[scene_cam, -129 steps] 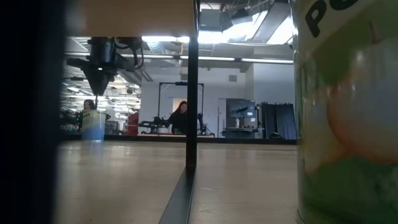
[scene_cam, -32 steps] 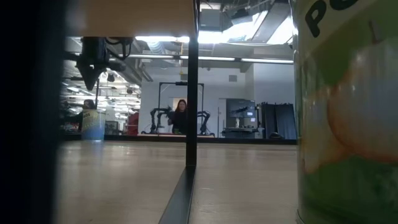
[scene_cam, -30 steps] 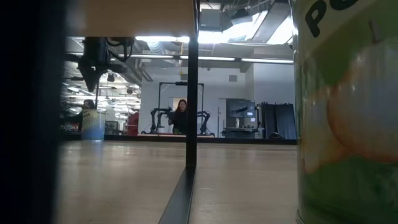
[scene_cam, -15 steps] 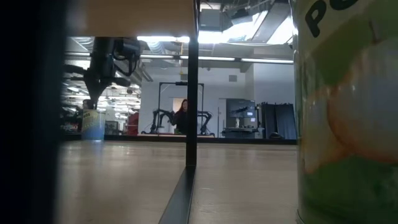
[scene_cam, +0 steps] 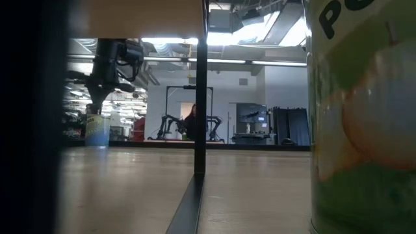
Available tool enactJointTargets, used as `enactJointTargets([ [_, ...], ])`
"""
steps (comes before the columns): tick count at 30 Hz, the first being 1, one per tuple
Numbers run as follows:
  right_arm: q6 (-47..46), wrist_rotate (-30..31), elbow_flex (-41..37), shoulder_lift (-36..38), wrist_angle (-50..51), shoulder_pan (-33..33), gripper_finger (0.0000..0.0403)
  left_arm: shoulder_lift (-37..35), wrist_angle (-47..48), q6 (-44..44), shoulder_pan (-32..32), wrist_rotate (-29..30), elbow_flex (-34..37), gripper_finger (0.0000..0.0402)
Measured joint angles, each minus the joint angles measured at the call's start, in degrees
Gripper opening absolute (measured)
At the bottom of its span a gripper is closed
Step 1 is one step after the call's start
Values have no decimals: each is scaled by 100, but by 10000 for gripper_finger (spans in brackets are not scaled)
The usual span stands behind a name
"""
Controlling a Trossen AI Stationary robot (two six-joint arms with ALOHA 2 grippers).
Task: Pick and place cans onto a shelf
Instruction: Put the canned peas on the shelf
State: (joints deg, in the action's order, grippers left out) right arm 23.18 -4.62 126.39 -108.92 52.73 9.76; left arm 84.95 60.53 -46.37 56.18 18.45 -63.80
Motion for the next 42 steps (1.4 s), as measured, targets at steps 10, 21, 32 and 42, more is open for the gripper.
enactJointTargets([
  [10,4,-2,2,2,0,0,10,3,-206,-65,248,-429,1,0],
  [21,4,-4,2,4,2,0,10,152,-333,-170,295,-400,-17,0],
  [32,130,-7,2,4,82,-2,10,153,-349,-131,295,-361,-21,0],
  [42,135,-7,2,4,155,-1,10,153,-407,-129,295,-270,-21,0],
])
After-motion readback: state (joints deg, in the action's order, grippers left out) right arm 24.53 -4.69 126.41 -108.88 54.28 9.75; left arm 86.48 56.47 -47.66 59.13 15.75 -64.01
